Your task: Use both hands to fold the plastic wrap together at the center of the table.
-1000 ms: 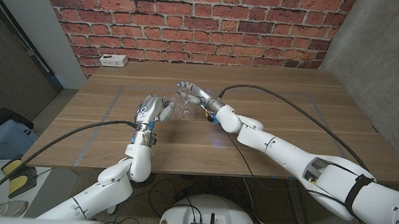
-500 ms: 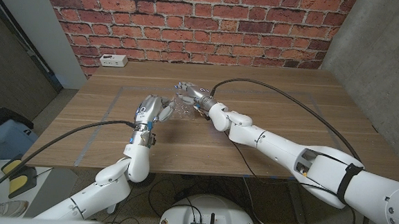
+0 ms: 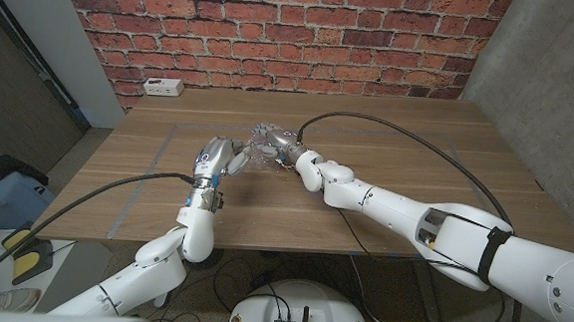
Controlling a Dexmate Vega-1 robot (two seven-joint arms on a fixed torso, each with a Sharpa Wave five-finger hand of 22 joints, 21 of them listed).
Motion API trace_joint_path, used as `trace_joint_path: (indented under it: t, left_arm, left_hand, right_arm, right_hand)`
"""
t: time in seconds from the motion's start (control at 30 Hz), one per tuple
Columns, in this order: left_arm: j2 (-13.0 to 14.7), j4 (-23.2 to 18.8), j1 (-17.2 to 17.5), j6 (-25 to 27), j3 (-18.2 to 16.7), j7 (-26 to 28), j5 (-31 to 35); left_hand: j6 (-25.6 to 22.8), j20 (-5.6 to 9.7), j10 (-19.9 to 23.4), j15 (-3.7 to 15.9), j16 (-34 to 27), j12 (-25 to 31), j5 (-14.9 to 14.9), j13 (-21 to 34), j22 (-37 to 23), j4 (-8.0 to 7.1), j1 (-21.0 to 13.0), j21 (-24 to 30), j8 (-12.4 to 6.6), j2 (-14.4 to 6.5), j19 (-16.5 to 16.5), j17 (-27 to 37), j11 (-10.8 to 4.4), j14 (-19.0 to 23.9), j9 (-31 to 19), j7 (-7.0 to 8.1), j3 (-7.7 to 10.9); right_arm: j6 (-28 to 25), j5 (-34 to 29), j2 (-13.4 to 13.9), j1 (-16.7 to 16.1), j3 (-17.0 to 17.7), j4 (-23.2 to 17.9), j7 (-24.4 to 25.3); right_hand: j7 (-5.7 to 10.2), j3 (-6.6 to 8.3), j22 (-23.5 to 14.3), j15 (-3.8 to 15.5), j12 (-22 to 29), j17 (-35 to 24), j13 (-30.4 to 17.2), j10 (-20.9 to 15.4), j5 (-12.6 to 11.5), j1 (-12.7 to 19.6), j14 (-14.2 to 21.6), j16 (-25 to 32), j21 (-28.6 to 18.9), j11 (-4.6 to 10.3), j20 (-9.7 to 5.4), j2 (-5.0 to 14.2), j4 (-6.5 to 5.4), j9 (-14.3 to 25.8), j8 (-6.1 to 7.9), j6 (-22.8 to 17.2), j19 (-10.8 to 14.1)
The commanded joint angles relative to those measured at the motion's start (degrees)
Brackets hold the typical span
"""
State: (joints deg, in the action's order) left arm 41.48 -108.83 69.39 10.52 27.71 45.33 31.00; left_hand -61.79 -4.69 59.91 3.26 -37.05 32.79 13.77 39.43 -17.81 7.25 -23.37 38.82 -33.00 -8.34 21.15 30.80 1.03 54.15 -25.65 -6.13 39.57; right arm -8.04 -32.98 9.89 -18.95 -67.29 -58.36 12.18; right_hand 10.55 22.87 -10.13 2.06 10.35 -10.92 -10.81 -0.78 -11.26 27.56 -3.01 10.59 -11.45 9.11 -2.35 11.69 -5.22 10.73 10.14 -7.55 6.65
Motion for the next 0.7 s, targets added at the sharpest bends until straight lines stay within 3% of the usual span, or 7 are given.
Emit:
trace_joint_path:
  t: [0.03,0.7]
  left_arm:
    - [-0.06,-0.25,0.3,-0.06,-0.09,-0.17,0.31]
    - [0.17,-1.33,1.41,0.4,-0.36,0.1,1.15]
  left_hand:
    - [-0.13,-0.05,-0.03,-0.17,0.14,-0.15,-0.21,0.26,-0.05,-0.49,0.58,0.41,0.28,0.17,-0.15,0.11,0.51,0.0,-0.27,-0.28,0.12]
    - [-0.16,0.09,-0.04,-0.14,0.19,-0.36,-0.32,0.46,0.2,-0.27,1.23,0.99,0.38,0.07,-0.35,0.09,0.42,0.04,-0.25,-0.44,0.59]
  right_arm:
    - [-2.4,-0.75,-0.19,0.65,-2.16,1.15,-1.2]
    - [-1.5,-0.09,0.32,0.63,-3.59,1.5,-4.11]
  right_hand:
    - [-0.03,0.58,-0.11,7.99,0.01,-0.13,-0.06,0.4,0.19,0.25,-0.32,0.3,-0.18,0.18,-2.18,-0.53,0.03,0.15,-0.16,0.76,0.17]
    - [-0.55,0.1,-0.11,7.35,0.33,-0.25,-0.1,0.45,0.43,-0.72,0.02,0.86,-0.62,-0.38,-2.25,-0.74,-0.45,0.23,0.13,1.78,1.38]
